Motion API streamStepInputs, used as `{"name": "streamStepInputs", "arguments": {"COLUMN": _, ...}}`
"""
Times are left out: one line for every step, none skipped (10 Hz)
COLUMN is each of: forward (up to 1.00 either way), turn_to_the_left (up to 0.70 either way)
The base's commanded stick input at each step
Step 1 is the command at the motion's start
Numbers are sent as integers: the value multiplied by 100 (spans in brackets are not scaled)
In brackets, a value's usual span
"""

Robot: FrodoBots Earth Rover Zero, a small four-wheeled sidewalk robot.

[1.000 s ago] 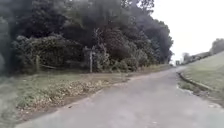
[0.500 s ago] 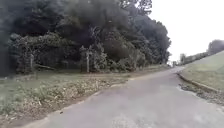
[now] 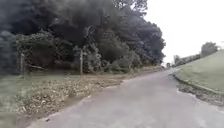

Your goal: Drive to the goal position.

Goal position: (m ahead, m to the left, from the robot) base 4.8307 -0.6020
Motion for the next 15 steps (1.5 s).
{"name": "streamStepInputs", "arguments": {"forward": 45, "turn_to_the_left": -2}}
{"name": "streamStepInputs", "arguments": {"forward": 45, "turn_to_the_left": 0}}
{"name": "streamStepInputs", "arguments": {"forward": 45, "turn_to_the_left": 0}}
{"name": "streamStepInputs", "arguments": {"forward": 45, "turn_to_the_left": 0}}
{"name": "streamStepInputs", "arguments": {"forward": 45, "turn_to_the_left": 0}}
{"name": "streamStepInputs", "arguments": {"forward": 45, "turn_to_the_left": 0}}
{"name": "streamStepInputs", "arguments": {"forward": 70, "turn_to_the_left": 0}}
{"name": "streamStepInputs", "arguments": {"forward": 70, "turn_to_the_left": 0}}
{"name": "streamStepInputs", "arguments": {"forward": 70, "turn_to_the_left": 0}}
{"name": "streamStepInputs", "arguments": {"forward": 45, "turn_to_the_left": 0}}
{"name": "streamStepInputs", "arguments": {"forward": 45, "turn_to_the_left": 0}}
{"name": "streamStepInputs", "arguments": {"forward": 45, "turn_to_the_left": 0}}
{"name": "streamStepInputs", "arguments": {"forward": 45, "turn_to_the_left": 0}}
{"name": "streamStepInputs", "arguments": {"forward": 45, "turn_to_the_left": 0}}
{"name": "streamStepInputs", "arguments": {"forward": 45, "turn_to_the_left": -2}}
